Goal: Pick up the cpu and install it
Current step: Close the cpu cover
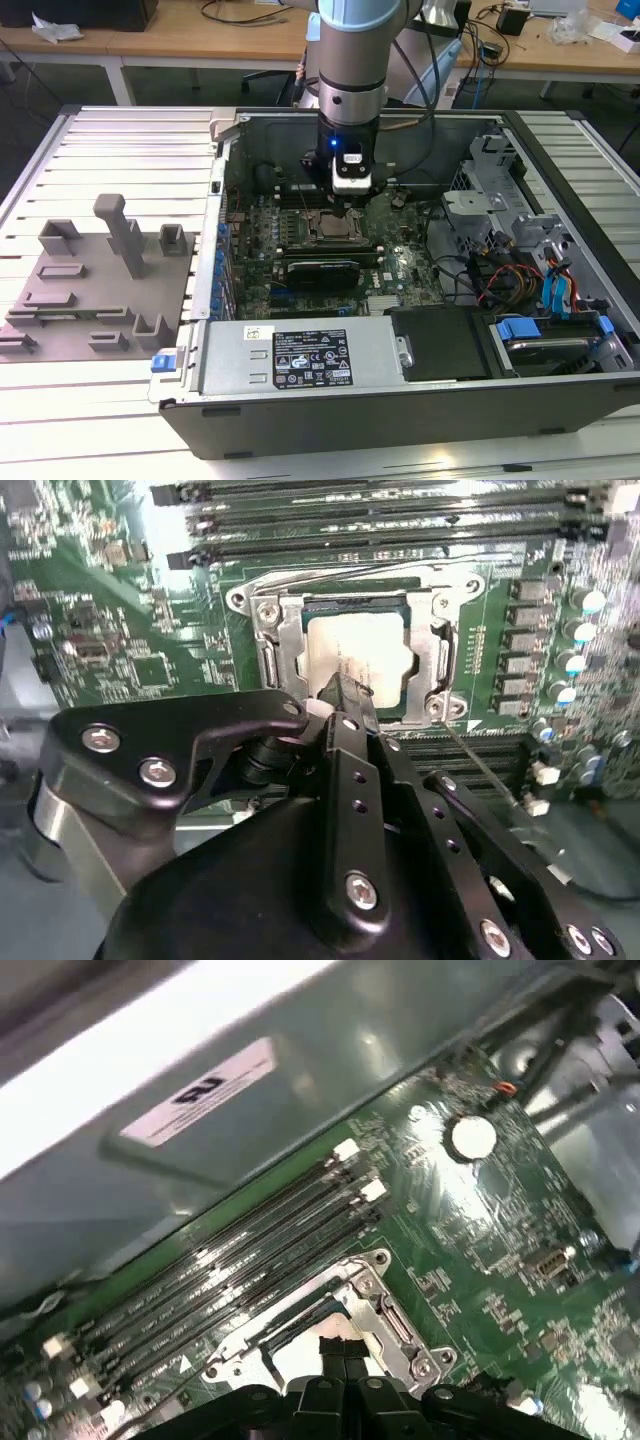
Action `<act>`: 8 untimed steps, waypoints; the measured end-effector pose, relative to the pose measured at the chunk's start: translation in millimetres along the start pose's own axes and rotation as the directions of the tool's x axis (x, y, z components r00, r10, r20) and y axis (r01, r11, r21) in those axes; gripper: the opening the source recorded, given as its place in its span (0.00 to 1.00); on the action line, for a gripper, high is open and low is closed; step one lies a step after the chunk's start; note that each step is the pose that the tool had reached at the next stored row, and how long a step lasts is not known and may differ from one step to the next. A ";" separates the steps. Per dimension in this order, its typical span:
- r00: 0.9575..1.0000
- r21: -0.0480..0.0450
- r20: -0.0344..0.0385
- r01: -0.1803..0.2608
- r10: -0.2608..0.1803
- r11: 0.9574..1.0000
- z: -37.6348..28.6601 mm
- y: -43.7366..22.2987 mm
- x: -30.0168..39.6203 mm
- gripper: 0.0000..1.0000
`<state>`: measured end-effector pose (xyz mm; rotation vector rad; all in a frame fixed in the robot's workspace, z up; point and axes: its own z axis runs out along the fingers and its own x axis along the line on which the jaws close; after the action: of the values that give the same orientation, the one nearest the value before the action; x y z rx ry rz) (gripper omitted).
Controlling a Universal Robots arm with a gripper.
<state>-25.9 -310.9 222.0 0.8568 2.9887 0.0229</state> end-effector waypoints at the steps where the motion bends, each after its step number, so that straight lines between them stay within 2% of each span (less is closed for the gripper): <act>1: 0.999 0.000 -0.001 0.044 -0.044 0.999 0.1 0.0 0.0 0.11; 3: 0.997 0.000 -0.001 0.082 -0.082 0.997 0.2 -0.1 0.0 0.11; 5: 0.992 0.001 -0.001 0.123 -0.123 0.992 0.5 0.0 0.0 0.11; 7: 0.980 0.005 -0.001 0.198 -0.198 0.980 1.0 0.0 0.0 0.11; 8: 0.977 0.005 -0.001 0.215 -0.215 0.977 1.1 0.0 0.0 0.11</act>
<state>-25.8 -310.9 220.9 0.5286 3.0646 0.0093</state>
